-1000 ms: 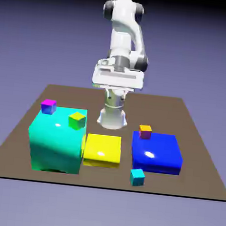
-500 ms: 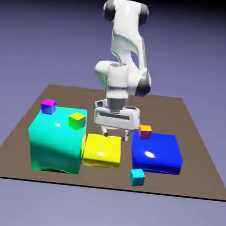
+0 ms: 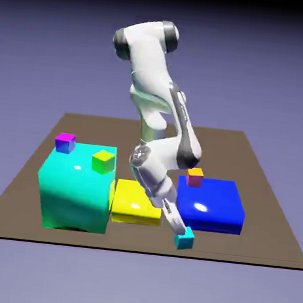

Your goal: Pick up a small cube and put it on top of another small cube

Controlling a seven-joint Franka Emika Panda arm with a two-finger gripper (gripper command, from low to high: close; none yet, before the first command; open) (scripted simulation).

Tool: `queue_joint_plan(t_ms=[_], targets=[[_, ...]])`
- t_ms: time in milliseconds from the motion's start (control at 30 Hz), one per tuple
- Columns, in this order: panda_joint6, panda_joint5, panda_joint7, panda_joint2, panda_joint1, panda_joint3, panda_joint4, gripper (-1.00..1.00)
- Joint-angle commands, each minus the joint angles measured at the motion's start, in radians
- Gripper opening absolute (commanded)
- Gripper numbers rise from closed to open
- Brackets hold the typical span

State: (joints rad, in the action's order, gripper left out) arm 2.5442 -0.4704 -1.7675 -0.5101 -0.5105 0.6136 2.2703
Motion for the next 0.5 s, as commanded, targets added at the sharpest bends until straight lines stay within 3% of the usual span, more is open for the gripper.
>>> queue_joint_plan(t_ms=[0, 100, 133, 333, 467], targets=[[0.033, 0.003, 0.002, -0.036, 0.018, -0.008, -0.005, 0.0], [0.12, 0.013, 0.008, -0.133, 0.066, -0.029, -0.02, 0.0], [0.12, 0.013, 0.008, -0.133, 0.066, -0.029, -0.02, -1.0], [-0.034, -0.007, 0.006, 0.046, -0.026, -0.003, 0.004, -1.0], [-0.187, -0.043, 0.163, 0.116, -0.01, -0.132, -0.077, -1.0]])
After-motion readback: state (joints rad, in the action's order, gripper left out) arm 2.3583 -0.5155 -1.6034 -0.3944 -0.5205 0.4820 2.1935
